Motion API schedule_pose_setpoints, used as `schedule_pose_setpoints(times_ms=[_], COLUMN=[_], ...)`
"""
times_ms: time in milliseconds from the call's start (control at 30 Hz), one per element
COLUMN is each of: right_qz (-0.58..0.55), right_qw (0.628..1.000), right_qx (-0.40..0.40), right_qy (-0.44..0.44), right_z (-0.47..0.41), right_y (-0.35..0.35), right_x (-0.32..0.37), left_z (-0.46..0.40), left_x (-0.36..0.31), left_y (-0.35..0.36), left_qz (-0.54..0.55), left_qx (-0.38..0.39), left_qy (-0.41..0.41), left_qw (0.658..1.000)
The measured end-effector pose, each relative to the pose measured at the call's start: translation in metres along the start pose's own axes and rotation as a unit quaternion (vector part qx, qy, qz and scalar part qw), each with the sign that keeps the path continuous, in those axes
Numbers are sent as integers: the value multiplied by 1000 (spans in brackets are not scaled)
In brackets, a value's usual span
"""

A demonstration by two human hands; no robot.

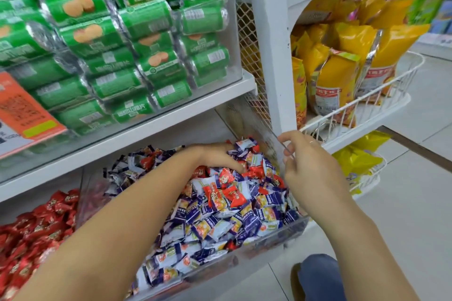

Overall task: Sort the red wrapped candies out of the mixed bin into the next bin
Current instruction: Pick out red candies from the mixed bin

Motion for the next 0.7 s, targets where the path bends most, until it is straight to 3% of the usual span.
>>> schedule_pose_setpoints(times_ms=[200,433,600,700], right_qz=[8,-2,-49,-100], right_qw=[1000,1000,981,978], right_qx=[4,-6,-162,-123], right_qy=[11,22,-89,-135], right_z=[-1,-2,11,19], right_y=[1,1,-12,-2], right_x=[-1,-3,26,48], left_z=[61,144,179,196], left_x=[-2,15,29,35], left_y=[-13,6,29,42], left_qz=[-3,-89,-139,-50], left_qx=[-4,-169,-247,-276], left_qy=[80,69,48,40], left_qw=[997,979,958,959])
Point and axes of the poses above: each hand's wrist, its own z-axis away from the middle knuckle, its own y-axis out of the palm, x = y × z, the point moved 3 cm from there along -z, towards the middle knuckle, and after that the axes turned 6 degrees about -z, right-handed, at the moved point
